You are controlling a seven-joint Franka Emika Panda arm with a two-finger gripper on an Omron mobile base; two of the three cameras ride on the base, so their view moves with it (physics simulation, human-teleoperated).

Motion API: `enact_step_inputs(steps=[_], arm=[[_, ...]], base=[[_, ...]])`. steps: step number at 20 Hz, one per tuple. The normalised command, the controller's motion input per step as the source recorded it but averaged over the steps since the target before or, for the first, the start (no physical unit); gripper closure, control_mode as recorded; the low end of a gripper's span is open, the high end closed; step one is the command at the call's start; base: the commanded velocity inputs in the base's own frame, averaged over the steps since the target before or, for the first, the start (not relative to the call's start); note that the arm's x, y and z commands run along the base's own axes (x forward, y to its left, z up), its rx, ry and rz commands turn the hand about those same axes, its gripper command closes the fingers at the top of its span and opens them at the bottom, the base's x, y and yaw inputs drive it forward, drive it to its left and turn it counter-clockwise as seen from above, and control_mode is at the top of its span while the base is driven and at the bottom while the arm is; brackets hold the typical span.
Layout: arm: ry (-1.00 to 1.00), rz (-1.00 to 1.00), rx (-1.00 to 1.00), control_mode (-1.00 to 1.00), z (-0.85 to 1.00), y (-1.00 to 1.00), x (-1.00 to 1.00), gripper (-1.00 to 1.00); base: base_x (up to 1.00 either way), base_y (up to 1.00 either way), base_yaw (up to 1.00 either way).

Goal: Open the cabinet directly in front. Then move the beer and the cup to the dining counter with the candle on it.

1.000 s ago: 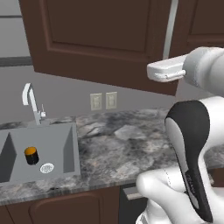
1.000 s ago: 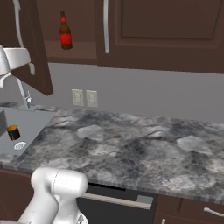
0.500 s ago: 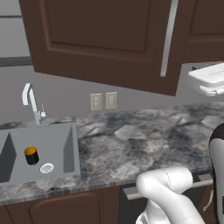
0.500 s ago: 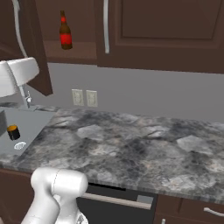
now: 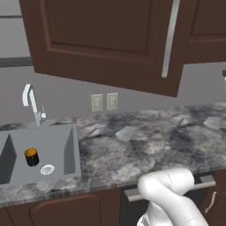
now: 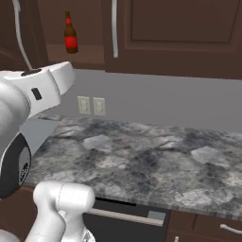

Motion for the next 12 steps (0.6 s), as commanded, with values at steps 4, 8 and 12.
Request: enact_step_inputs(steps=[4,8,12], arm=[[-0.17,0.17,-0.14,-1.00,-0.16,-0.57,0.00,-1.00],[-0.20,0.21,-0.15,-1.00,-0.37,-0.37,0.07,-1.00],[-0.24,0.21,-0.23,-1.00,-0.42,-0.20,0.16,-1.00]], base=[[0.00,0.00,0.00],[0.00,0.00,0.00],[0.00,0.00,0.00]])
